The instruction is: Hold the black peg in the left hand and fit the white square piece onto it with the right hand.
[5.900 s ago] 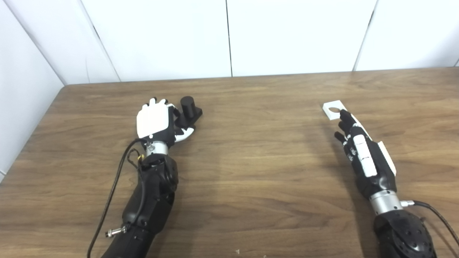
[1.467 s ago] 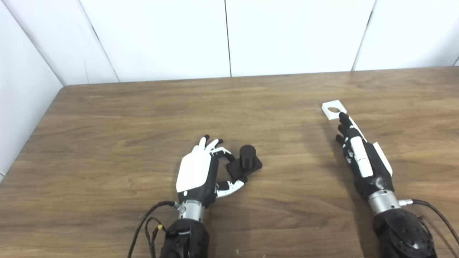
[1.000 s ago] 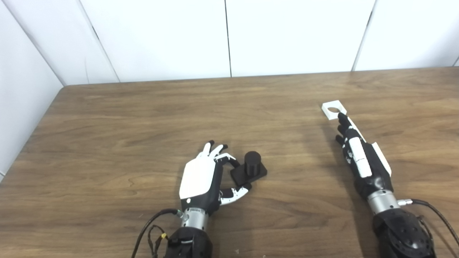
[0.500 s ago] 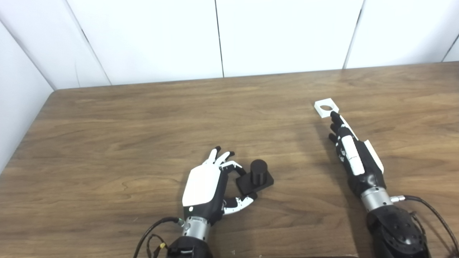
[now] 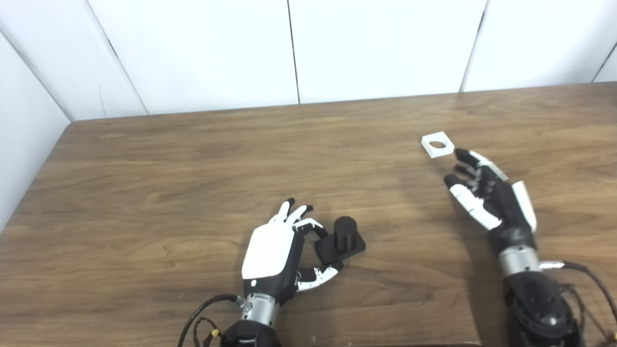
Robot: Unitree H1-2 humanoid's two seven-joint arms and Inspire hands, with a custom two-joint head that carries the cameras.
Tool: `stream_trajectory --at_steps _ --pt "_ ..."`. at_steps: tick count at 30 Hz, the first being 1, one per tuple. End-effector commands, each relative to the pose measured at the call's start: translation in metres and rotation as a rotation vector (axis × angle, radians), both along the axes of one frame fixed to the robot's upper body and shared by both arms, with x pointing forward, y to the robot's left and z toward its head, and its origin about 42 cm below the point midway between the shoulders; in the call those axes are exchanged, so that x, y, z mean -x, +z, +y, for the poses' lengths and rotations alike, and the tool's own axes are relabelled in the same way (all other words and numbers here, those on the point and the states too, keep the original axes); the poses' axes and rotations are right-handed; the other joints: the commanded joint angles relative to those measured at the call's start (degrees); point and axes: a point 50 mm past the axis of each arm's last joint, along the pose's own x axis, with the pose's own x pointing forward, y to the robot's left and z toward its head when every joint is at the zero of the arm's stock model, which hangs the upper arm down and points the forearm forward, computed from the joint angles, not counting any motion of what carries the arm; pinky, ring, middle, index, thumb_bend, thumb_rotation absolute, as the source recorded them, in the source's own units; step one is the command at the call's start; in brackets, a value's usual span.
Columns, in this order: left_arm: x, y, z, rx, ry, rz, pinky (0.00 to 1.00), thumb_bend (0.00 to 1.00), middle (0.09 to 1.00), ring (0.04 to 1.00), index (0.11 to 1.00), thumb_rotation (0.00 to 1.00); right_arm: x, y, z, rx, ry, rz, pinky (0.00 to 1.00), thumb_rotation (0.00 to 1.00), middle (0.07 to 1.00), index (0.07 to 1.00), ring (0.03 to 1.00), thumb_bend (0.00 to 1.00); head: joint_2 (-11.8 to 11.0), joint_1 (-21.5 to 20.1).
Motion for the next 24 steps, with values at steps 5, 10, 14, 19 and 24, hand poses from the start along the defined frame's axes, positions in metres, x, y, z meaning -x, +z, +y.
stream_trajectory --at_steps 5,10,14,19,24 --pt "-0.005 0.005 -0.004 -0.004 0.025 -0.035 0.90 0.54 0.905 1.000 0.585 0.29 -0.049 0.059 -0.027 0.261 -0.033 -0.116 0.80 0.27 0.845 0.708 0.863 0.76 0.14 0.04" --pt "-0.005 0.004 -0.003 -0.003 0.026 -0.031 0.91 0.54 0.906 1.000 0.586 0.29 -0.079 0.067 -0.030 0.351 -0.019 -0.074 0.83 0.32 0.872 0.702 0.884 0.83 0.15 0.08" --pt "-0.004 0.003 -0.004 -0.008 0.027 -0.032 0.91 0.53 0.906 1.000 0.587 0.29 -0.097 0.066 -0.030 0.416 0.000 -0.043 0.85 0.28 0.894 0.689 0.915 0.88 0.16 0.36" --pt "-0.004 0.004 -0.003 -0.004 0.028 -0.032 0.93 0.53 0.906 1.000 0.587 0.28 -0.114 0.062 -0.032 0.440 0.032 0.006 0.78 0.28 0.942 0.699 0.909 0.91 0.27 0.33" --pt "-0.005 0.004 0.000 -0.018 0.031 -0.038 0.91 0.53 0.904 1.000 0.582 0.28 -0.124 0.064 -0.031 0.464 0.038 0.039 0.79 0.29 0.965 0.709 0.923 0.92 0.27 0.33"
